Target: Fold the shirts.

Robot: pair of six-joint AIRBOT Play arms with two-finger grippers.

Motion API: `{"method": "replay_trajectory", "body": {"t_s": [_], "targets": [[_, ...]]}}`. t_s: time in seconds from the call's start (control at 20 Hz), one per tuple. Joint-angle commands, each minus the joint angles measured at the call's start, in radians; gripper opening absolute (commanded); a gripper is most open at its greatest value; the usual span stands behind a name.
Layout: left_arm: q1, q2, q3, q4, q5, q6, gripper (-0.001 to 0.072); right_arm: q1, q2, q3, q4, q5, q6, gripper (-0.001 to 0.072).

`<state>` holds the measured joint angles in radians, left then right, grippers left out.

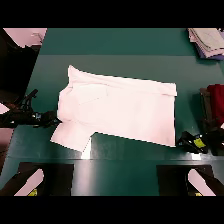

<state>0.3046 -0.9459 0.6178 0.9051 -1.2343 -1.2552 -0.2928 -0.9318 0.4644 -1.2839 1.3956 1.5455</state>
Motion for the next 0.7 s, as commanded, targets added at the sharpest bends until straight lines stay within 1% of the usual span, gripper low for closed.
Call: {"method": "replay_trajectory", "body": {"t_s": [0.0, 0.15, 0.25, 0.3, 0.35, 0.45, 0.55, 0.65], "targets": [[0.0, 0.0, 0.001, 0.0, 0.005, 0.0, 0.0026, -0.032, 0.048, 0.002, 0.03, 0.004, -0.006, 0.0453], [0.0, 0.0, 0.001, 0.0, 0.003, 0.0, 0.0026, 0.023, -0.035, 0.003, 0.073, -0.046, -0.021, 0.0452], [0.0, 0.0, 0.001, 0.0, 0.0, 0.0, 0.0027, 0.089, -0.093, 0.003, 0.135, -0.094, -0.021, 0.0451], [0.0, 0.0, 0.001, 0.0, -0.005, 0.0, 0.0026, 0.126, -0.121, 0.003, 0.14, -0.105, -0.02, 0.045], [0.0, 0.0, 0.001, 0.0, -0.008, 0.005, 0.0027, 0.158, -0.143, 0.003, 0.135, -0.113, -0.02, 0.043], [0.0, 0.0, 0.001, 0.0, -0.013, 0.011, 0.0026, 0.201, -0.162, 0.003, 0.132, -0.129, -0.021, 0.0279], [0.001, 0.0, 0.001, 0.002, -0.016, 0.025, 0.0026, 0.218, -0.135, 0.003, 0.13, -0.136, -0.021, 0.0075], [0.001, 0.0, 0.002, 0.007, -0.043, 0.02, 0.0024, 0.213, -0.064, 0.004, 0.124, -0.124, -0.02, 0.0013]]}}
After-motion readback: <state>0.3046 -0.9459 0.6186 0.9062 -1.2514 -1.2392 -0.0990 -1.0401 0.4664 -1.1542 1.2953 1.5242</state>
